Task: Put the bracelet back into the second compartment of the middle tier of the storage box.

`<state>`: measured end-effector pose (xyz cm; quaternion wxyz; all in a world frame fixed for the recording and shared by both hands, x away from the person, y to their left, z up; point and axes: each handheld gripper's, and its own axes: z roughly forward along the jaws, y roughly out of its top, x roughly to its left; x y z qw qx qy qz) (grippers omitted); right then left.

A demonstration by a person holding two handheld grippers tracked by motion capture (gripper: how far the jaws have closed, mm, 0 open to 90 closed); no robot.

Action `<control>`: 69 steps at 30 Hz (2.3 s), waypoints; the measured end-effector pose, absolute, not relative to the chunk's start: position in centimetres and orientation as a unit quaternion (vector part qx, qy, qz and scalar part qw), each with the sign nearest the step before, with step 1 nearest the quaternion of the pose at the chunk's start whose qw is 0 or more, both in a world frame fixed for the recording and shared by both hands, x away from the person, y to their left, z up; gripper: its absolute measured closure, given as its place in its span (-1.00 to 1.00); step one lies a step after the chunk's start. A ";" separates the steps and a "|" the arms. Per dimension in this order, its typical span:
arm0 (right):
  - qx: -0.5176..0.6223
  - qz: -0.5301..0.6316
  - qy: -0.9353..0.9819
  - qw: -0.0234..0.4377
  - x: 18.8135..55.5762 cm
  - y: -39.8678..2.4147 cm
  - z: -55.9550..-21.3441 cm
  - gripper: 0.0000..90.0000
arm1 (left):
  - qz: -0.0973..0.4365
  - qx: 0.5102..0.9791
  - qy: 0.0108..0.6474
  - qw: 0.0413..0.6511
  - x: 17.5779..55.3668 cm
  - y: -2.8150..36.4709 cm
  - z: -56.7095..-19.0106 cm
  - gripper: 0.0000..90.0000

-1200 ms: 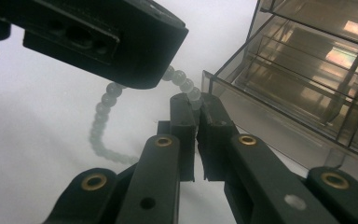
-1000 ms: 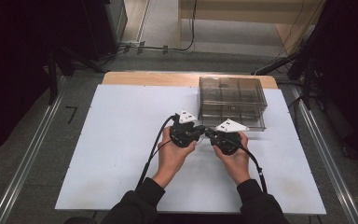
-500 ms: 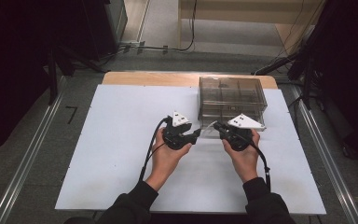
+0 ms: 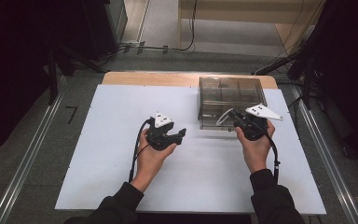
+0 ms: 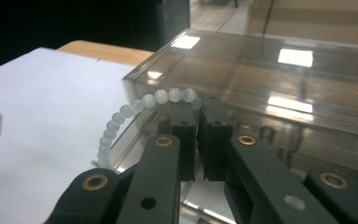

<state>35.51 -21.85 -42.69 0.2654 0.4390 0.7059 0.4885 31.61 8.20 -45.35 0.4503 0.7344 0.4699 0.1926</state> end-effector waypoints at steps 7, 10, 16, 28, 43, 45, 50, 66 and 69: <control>0.467 0.470 0.694 0.283 37.0 -22.9 -42.7 0.86 | 0.201 0.723 0.489 0.445 30.9 11.2 -45.9 -0.05; 0.472 0.462 0.695 0.285 37.2 -23.0 -42.8 0.86 | 0.202 0.719 0.495 0.443 30.5 12.4 -46.2 -0.06; 0.501 0.418 0.699 0.294 37.9 -23.3 -43.5 0.85 | 0.208 0.709 0.506 0.444 29.5 14.8 -46.7 -0.07; 0.515 0.382 0.711 0.289 38.0 -23.4 -44.0 0.85 | 0.216 0.695 0.526 0.440 28.5 18.1 -47.1 -0.07; 0.522 0.369 0.720 0.270 38.0 -24.0 -44.5 0.54 | 0.217 0.698 0.529 0.431 28.4 18.6 -47.6 -0.09; 0.518 0.373 0.720 0.272 37.9 -24.2 -44.5 0.48 | 0.217 0.696 0.531 0.431 28.4 18.7 -47.7 -0.10; 0.512 0.384 0.718 0.274 37.7 -24.4 -44.5 0.33 | 0.217 0.697 0.532 0.429 28.3 18.8 -47.7 -0.10; 0.489 0.418 0.710 0.287 35.1 -27.4 -44.6 -0.22 | 0.237 0.682 0.545 0.428 28.1 20.1 -47.8 -0.27; 0.485 0.421 0.711 0.287 34.4 -28.0 -44.8 -0.23 | 0.248 0.684 0.542 0.421 28.0 20.4 -48.0 -0.31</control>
